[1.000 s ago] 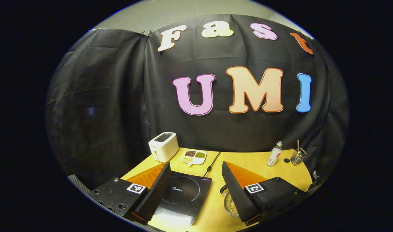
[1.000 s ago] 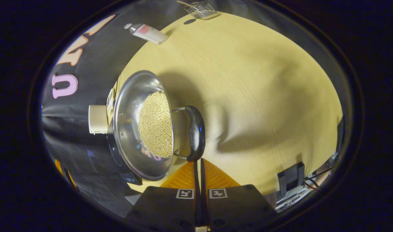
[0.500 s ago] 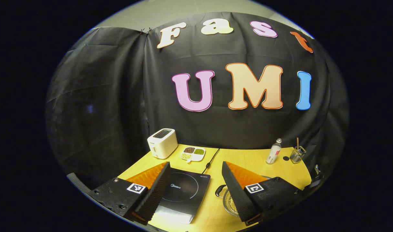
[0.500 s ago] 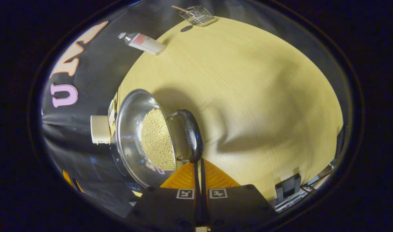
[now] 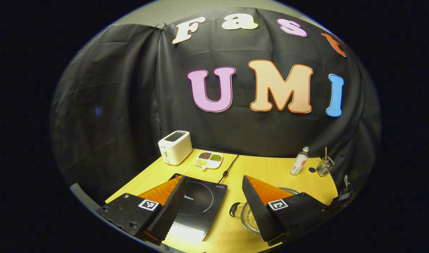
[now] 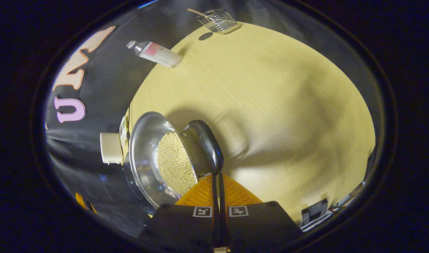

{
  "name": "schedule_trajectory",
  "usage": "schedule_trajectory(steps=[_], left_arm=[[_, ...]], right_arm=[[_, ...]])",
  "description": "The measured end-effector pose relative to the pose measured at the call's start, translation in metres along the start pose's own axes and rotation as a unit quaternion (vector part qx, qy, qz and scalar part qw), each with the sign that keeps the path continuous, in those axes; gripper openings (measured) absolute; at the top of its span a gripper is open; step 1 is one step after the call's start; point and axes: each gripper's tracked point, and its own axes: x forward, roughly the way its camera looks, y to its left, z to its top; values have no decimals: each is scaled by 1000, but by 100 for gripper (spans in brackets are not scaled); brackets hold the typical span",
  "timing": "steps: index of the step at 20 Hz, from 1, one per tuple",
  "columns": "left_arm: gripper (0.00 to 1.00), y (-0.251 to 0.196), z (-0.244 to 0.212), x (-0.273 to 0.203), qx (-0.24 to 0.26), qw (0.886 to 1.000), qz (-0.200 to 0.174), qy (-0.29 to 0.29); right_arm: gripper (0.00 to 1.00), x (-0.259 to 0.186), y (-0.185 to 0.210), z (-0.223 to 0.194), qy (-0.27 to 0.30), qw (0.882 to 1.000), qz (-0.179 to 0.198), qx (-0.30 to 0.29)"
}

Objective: First push the handle of the pot to place it horizontally, then grasp the pot with both hands and set it on the induction cooktop.

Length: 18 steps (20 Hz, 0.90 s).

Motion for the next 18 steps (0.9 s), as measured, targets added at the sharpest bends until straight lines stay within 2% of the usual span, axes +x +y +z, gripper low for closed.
schedule_trajectory(steps=[6,7,8,9,10,11,12,13,14,16,17,18], left_arm=[[97,4,-8,8,-20,1000,1,11],[97,5,-10,9,-23,1000,2,14],[94,6,-12,9,-25,1000,3,18],[97,7,-14,11,-27,999,3,22],[97,6,-17,12,-30,999,1,26],[96,5,-20,12,-32,999,-1,31],[96,4,-24,14,-33,999,-3,35],[95,3,-27,15,-34,999,-5,41],[95,2,-29,17,-34,998,-8,45],[95,-4,-36,18,-37,998,-16,56],[95,-6,-41,20,-41,997,-20,62],[99,-8,-45,22,-45,996,-25,70]], right_arm=[[3,-8,-9,7,-7,1000,-4,-22],[0,-12,-10,5,-2,1000,-3,-27],[7,-13,-13,6,0,999,-3,-36],[0,-15,-16,6,-5,999,-5,-41],[13,-18,-20,10,-9,999,-8,-42],[0,-22,-21,9,-9,999,-3,-44],[24,-28,-27,10,-11,999,-9,-44],[27,-27,-30,15,-17,999,-9,-42],[38,-32,-31,19,-24,999,-6,-38],[75,-40,-30,25,-31,999,2,-29],[78,-45,-30,30,-37,999,6,-24],[89,-48,-29,34,-40,999,13,-22]])
